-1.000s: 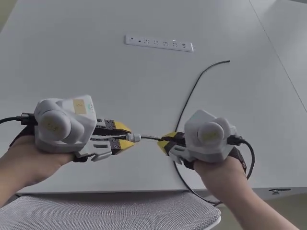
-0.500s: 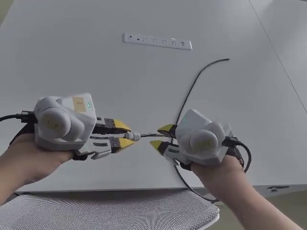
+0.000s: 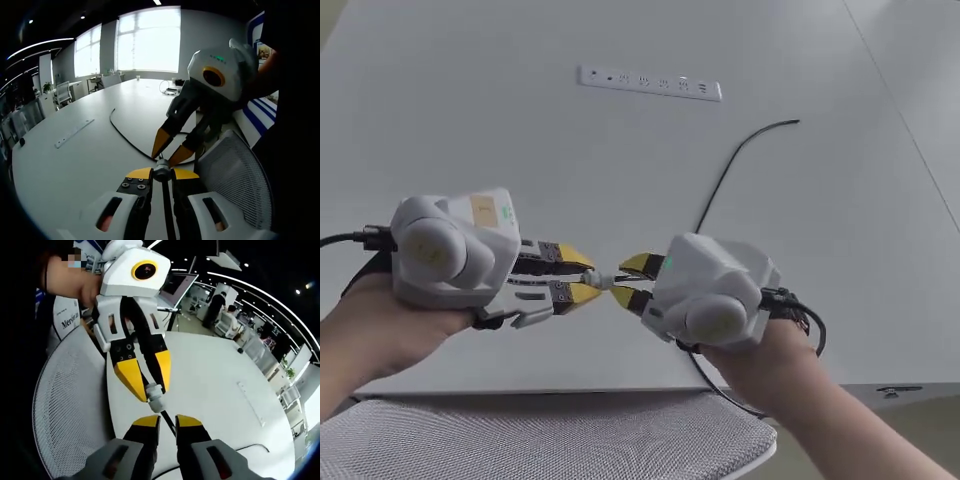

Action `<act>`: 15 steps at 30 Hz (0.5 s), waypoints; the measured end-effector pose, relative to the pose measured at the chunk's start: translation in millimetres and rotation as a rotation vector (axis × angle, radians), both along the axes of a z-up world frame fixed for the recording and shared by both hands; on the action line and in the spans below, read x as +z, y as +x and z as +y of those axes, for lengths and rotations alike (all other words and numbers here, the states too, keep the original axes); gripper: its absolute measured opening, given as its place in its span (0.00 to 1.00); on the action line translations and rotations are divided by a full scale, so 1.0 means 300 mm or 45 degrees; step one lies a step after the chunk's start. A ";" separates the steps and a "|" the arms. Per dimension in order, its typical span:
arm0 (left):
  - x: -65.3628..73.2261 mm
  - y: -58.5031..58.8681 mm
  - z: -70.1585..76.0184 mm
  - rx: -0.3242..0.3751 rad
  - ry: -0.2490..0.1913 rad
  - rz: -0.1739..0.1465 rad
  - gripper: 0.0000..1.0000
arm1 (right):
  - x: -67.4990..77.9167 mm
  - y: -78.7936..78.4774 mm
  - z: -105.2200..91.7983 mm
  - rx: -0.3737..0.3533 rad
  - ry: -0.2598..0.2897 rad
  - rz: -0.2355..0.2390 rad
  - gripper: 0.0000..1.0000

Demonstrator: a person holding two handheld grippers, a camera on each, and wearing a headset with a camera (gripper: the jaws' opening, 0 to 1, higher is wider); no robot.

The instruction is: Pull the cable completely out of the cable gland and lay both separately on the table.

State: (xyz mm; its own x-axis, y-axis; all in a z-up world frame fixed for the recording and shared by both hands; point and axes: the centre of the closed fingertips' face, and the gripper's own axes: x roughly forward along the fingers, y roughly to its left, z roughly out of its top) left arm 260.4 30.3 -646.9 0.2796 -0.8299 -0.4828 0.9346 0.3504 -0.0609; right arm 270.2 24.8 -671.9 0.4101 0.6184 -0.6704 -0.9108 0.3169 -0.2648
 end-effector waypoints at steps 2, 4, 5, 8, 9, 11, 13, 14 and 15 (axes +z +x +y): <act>0.001 -0.002 0.000 -0.001 -0.004 -0.003 0.15 | -0.002 -0.007 0.004 0.021 -0.004 -0.011 0.07; 0.000 -0.007 -0.001 -0.008 -0.004 -0.003 0.15 | -0.002 -0.009 0.004 0.030 -0.011 -0.024 0.04; 0.000 -0.008 -0.002 -0.009 -0.003 -0.009 0.15 | 0.000 -0.008 0.004 0.031 -0.008 -0.027 0.03; 0.002 -0.010 -0.004 -0.017 -0.007 -0.023 0.15 | -0.001 -0.010 0.000 0.016 0.007 -0.008 0.02; 0.004 -0.010 -0.005 -0.019 -0.009 -0.031 0.15 | 0.001 -0.010 -0.001 0.015 0.010 -0.010 0.01; 0.005 -0.011 -0.006 -0.021 -0.011 -0.026 0.15 | 0.000 -0.012 -0.002 0.016 0.009 -0.008 0.01; 0.005 -0.011 -0.008 -0.026 -0.005 -0.032 0.15 | -0.004 -0.013 -0.005 0.013 0.003 -0.004 0.01; 0.006 -0.011 -0.009 -0.027 -0.004 -0.034 0.15 | -0.004 -0.013 -0.006 0.010 0.006 0.000 0.00; 0.007 -0.011 -0.009 -0.027 -0.005 -0.034 0.15 | -0.003 -0.014 -0.006 -0.001 0.021 0.014 0.00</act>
